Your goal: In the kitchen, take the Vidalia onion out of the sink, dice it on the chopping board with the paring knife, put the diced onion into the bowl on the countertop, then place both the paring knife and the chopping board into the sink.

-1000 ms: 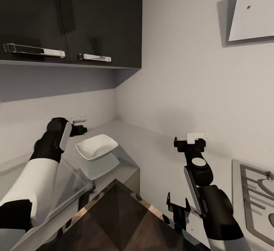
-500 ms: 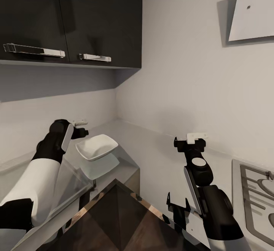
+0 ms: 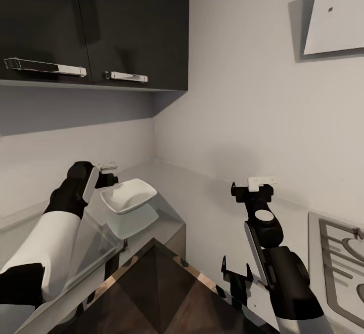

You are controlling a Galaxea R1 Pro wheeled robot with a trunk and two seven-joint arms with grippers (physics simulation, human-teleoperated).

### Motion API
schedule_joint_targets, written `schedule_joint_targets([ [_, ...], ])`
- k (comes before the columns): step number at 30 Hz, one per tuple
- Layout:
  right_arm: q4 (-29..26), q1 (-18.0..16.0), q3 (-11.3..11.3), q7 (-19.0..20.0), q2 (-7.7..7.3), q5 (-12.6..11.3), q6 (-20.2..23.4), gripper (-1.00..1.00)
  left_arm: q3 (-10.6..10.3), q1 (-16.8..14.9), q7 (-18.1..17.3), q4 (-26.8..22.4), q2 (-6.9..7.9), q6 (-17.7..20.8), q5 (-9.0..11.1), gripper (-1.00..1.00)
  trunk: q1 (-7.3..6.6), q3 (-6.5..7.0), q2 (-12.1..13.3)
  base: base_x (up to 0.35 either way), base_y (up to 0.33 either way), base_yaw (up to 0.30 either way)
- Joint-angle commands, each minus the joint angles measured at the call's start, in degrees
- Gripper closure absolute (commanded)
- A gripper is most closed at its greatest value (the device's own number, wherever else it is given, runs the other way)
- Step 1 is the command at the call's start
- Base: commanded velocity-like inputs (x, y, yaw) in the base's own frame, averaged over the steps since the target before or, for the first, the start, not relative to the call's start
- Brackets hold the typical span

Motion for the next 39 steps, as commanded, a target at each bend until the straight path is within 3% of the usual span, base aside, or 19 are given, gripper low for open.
schedule_joint_targets([
  [1, 0.0, -0.1, 0.1, -0.2, 0.0, 0.2, 0.4, -1.0, 0.0, 0.0, 0.4, 0.0, 0.01, 0.2, 0.4, -1.0, 0.0, -0.1, 0.0, 0.0, 0.0, 0.0],
  [8, 0.0, -0.1, 0.1, -0.2, 0.01, 0.2, 0.4, -1.0, 0.3, 0.0, 0.4, 0.2, 0.08, 0.2, 0.4, -1.0, 0.0, -0.61, 0.0, 0.0, 0.0, 0.0],
  [11, 0.0, -0.1, 0.1, -0.2, 0.02, 0.2, 0.4, -1.0, 4.0, 0.0, 0.4, 0.0, 0.09, 0.3, 0.4, -1.0, 0.0, -0.89, 0.0, 0.0, 0.0, 0.0],
  [16, 0.0, -0.1, 0.1, -0.2, 0.02, 0.2, 0.4, -1.0, 5.8, 0.0, 0.4, 0.0, 0.09, 0.3, 0.4, -1.0, 0.0, -1.35, 0.0, 0.0, 0.0, 0.0],
  [39, 0.0, -0.1, 0.2, -0.2, 0.1, 0.2, 0.4, -1.0, 6.0, 0.0, 0.4, 0.3, 0.01, 0.3, 0.5, -1.0, 0.0, -3.47, 0.0, 0.0, 0.0, 0.0],
])
